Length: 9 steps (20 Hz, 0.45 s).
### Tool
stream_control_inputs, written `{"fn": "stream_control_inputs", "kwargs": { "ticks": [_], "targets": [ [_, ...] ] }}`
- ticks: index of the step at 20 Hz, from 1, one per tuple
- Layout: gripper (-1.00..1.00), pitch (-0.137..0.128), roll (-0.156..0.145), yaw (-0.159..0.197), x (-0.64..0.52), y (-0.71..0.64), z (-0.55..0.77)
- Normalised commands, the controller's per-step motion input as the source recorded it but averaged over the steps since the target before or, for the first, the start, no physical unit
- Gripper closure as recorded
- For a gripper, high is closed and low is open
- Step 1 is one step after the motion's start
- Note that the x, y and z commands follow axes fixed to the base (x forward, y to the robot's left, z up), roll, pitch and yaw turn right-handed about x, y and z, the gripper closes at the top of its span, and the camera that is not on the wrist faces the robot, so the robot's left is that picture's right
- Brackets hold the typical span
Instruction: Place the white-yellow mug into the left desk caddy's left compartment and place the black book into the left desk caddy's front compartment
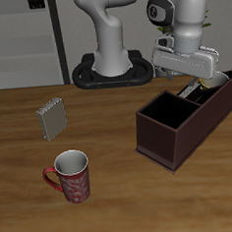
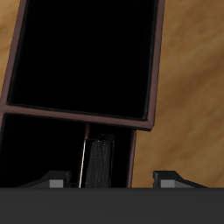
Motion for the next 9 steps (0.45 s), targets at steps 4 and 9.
{"fn": "stream_control_inputs", "kwargs": {
  "ticks": [4, 9],
  "targets": [
    [-1.00, -0.022, 0.009, 0.007, -0.06, -0.01, 0.12],
    [-1.00, -0.014, -0.006, 0.004, -0.03, -0.08, 0.08]
  ]
}}
